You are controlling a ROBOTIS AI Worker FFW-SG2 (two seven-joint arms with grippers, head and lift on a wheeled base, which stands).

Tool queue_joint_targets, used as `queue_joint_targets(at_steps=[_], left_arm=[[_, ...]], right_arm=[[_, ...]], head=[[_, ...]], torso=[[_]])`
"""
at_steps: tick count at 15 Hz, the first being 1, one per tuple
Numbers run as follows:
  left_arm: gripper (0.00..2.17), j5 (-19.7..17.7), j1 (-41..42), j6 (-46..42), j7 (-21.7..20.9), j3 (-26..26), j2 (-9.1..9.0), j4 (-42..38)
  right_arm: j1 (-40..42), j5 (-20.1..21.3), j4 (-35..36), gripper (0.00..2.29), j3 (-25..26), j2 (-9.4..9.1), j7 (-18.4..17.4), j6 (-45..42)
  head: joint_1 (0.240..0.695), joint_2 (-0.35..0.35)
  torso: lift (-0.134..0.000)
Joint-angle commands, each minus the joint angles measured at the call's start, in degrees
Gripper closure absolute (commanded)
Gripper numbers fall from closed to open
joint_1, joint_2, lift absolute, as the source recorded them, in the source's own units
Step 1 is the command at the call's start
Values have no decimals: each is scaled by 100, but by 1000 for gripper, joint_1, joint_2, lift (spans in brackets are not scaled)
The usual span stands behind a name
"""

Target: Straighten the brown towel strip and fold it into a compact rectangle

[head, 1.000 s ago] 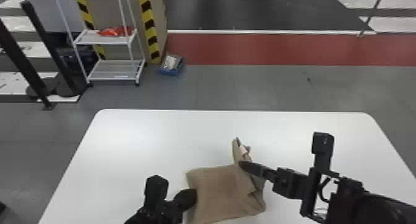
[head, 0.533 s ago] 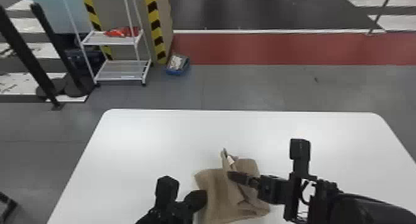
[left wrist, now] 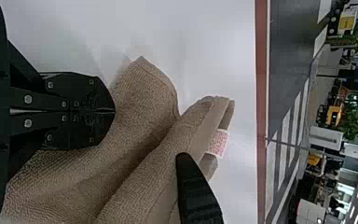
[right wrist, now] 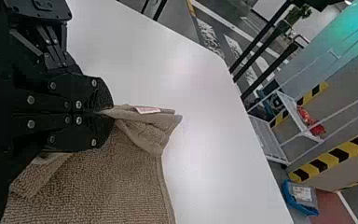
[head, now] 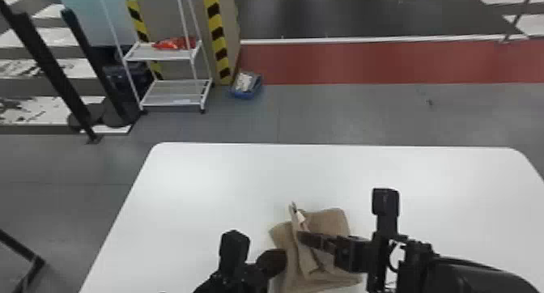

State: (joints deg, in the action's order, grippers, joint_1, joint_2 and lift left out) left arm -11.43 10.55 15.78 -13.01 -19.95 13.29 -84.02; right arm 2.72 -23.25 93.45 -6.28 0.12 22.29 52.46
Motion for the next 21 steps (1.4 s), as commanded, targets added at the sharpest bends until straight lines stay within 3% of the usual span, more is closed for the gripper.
queue_joint_targets(at_steps=[1,3,5,6,7,13,16,19,21], left_arm=[[1720,0,-1,-17,0,0,-2,-1],[1720,0,-1,-17,-9,0,-2,-1],[1720,0,-1,-17,-9,-17,-2,-1],[1723,0,-1,-17,0,-35,-2,-1],[1723,9,-1,-17,9,-35,-11,8],[1720,35,8,-17,17,-53,-28,-53],[1720,35,316,71,-9,229,77,-651],[1720,-35,790,352,-132,774,121,-1495],[1720,-61,1010,334,-158,1081,130,-1873]], right_arm=[[-44,5,-169,1099,-101,-3,-49,-65],[-52,-4,-257,1025,-145,-3,-41,-311],[-70,-188,-345,319,-163,-3,83,-399],[-70,-311,-336,130,-189,-3,162,-399],[-35,-461,-327,87,-198,-3,250,-381],[976,-637,1061,83,-13,58,258,-258],[1538,-637,1624,100,294,190,373,-205],[2092,-628,2046,340,743,190,627,-82],[2259,-601,2090,670,962,190,794,-82]], head=[[695,101],[695,106],[695,110],[695,114],[695,118],[695,147],[695,128],[695,113],[695,112]], torso=[[0],[0],[0],[0],[0],[0],[0],[0],[0]])
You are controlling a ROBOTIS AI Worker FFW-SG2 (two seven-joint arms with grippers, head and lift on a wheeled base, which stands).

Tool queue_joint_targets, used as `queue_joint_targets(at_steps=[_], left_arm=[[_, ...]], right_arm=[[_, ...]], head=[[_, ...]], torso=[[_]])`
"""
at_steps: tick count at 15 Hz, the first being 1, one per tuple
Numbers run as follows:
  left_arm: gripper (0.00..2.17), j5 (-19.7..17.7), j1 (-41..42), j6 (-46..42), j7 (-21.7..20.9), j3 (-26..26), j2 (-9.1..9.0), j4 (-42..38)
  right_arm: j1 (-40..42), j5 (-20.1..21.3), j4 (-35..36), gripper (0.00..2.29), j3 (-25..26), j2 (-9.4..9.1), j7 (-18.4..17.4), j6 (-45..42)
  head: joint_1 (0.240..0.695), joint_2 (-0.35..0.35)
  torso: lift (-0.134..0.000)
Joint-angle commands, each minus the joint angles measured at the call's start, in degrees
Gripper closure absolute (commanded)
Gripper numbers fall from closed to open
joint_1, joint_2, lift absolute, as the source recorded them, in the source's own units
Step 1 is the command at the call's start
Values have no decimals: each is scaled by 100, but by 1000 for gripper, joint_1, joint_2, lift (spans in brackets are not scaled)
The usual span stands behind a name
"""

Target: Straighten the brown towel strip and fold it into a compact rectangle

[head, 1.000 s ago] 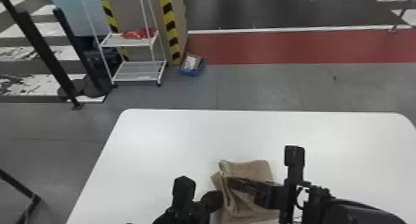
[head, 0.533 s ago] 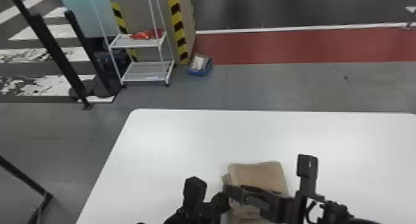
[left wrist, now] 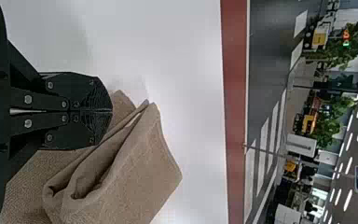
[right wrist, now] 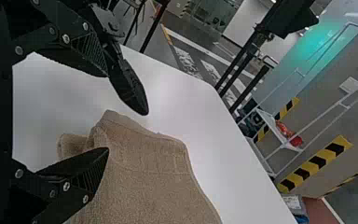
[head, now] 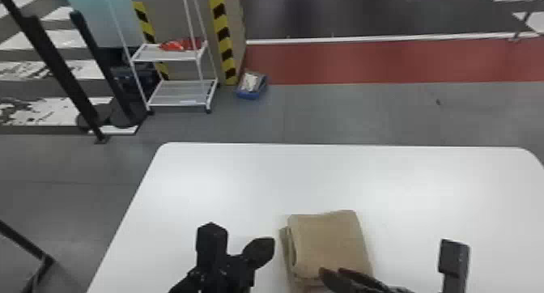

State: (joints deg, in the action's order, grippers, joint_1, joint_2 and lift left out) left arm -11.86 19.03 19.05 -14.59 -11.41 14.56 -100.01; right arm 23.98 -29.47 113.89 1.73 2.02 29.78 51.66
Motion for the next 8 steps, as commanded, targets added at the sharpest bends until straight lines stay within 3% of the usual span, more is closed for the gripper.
queue_joint_targets(at_steps=[1,2,3,5,8], left_arm=[[1720,-27,197,-63,0,350,3,-335],[1720,-44,215,-169,0,490,3,-353],[1720,-97,215,-239,0,622,3,-344],[1720,-282,232,-450,-9,824,3,-309],[1720,-449,241,-502,-123,1027,3,-300]], right_arm=[[203,73,46,1085,240,1,133,-1],[282,205,46,1649,293,1,133,-1],[335,442,20,1838,328,1,133,-54],[353,741,-174,1990,380,1,160,-107],[221,1066,-473,2017,407,-8,151,-124]], head=[[695,113],[695,115],[695,119],[695,129],[695,137]], torso=[[0],[0],[0],[0],[0]])
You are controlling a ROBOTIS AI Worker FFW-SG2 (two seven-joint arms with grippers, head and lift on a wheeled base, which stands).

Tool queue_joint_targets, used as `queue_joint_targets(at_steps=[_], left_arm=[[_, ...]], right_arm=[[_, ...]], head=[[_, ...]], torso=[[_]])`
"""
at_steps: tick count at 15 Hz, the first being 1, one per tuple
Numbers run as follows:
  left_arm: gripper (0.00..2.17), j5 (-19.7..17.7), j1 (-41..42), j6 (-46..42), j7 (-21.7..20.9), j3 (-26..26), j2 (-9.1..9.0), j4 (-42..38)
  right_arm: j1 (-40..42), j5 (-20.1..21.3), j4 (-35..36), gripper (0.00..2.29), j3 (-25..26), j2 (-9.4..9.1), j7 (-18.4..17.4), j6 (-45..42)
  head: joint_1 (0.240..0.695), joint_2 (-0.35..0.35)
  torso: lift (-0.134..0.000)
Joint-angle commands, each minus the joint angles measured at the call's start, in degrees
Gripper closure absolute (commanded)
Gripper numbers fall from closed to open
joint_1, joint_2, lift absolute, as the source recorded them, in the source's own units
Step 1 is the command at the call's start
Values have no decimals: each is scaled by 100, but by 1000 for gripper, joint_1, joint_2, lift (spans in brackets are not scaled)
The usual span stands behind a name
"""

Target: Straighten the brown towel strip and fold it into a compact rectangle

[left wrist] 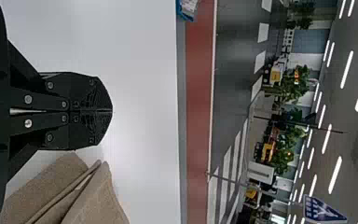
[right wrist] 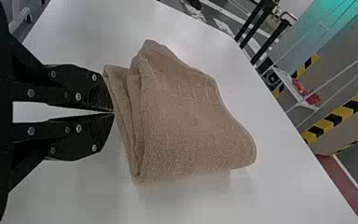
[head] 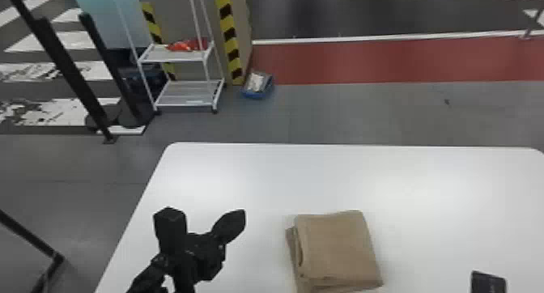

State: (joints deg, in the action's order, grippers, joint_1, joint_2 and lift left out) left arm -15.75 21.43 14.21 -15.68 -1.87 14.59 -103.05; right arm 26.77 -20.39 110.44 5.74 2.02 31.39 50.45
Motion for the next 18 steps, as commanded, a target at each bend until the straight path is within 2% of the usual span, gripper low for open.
queue_joint_targets(at_steps=[1,5,9,14,16,18], left_arm=[[1720,-95,2,-54,-23,91,0,13],[1720,-130,11,-106,-58,143,0,22],[1723,-156,37,-89,-146,152,0,4],[1720,-218,55,-106,-208,152,0,48],[1723,-244,46,-106,-251,143,0,92],[1720,-244,11,-159,-243,82,0,162]], right_arm=[[-111,263,-198,2017,-12,-17,-10,-109],[-480,755,-629,2017,-179,-52,-300,-267],[-1183,957,-1253,2017,-275,-52,-678,-478],[-2554,949,-2466,2013,-539,-61,-845,-636],[-2941,1001,-2730,2013,-662,-70,-968,-865],[-2862,966,-2651,2013,-592,-87,-950,-1023]], head=[[695,137],[695,133],[695,115],[695,93],[695,100],[695,103]], torso=[[0],[0],[0],[0],[0],[0]])
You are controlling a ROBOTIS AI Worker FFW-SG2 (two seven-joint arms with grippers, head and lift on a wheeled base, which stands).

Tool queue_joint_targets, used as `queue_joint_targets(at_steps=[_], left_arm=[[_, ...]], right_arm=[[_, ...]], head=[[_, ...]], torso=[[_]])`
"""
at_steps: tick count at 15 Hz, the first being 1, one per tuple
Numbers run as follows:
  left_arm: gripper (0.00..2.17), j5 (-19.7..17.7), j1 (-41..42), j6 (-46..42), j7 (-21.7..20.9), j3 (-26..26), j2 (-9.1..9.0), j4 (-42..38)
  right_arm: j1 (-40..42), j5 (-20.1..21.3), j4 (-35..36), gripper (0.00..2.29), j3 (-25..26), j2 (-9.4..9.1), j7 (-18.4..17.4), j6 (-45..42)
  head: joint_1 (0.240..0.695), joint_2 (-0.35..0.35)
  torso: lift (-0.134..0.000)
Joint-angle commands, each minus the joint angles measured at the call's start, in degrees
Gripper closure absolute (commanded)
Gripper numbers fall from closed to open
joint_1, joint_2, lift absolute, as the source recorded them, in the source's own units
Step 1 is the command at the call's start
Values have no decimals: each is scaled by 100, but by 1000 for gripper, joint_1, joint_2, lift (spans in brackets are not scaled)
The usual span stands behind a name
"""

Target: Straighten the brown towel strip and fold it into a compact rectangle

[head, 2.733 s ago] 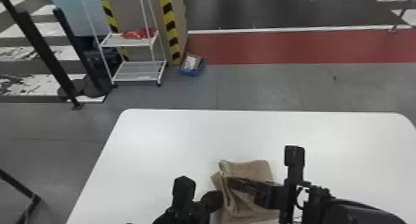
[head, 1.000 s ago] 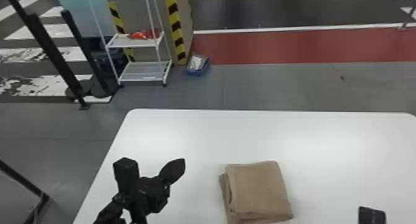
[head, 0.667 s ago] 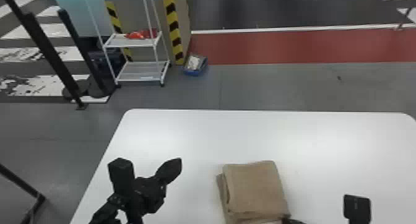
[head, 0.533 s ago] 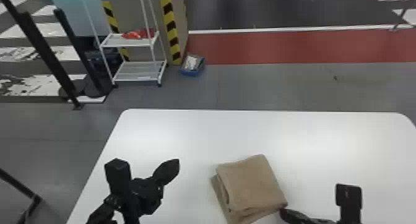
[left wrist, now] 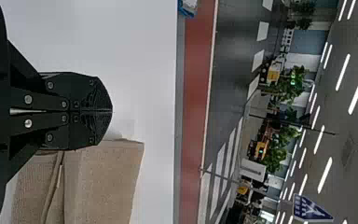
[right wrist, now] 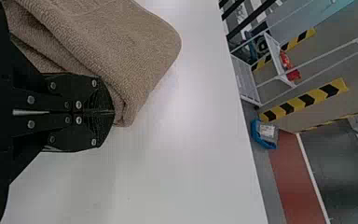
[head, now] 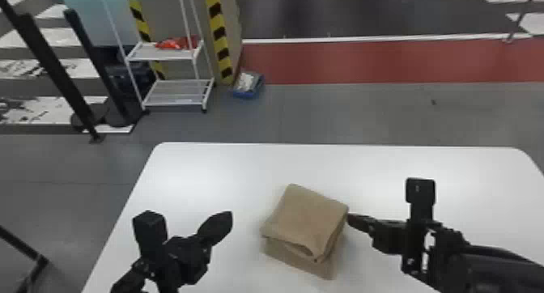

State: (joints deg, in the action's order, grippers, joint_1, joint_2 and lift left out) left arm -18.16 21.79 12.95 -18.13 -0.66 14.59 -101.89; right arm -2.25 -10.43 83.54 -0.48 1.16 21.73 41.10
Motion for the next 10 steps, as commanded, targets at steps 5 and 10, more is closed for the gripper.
queue_joint_targets(at_steps=[5,10], left_arm=[[1720,14,-227,-34,3,-242,0,354],[1720,32,-693,-227,29,-778,-53,1084]], right_arm=[[1711,-714,1516,2013,1366,42,832,-563],[2634,-1743,1569,2010,2649,-20,2335,-2937]], head=[[695,64],[695,-95]], torso=[[0],[0]])
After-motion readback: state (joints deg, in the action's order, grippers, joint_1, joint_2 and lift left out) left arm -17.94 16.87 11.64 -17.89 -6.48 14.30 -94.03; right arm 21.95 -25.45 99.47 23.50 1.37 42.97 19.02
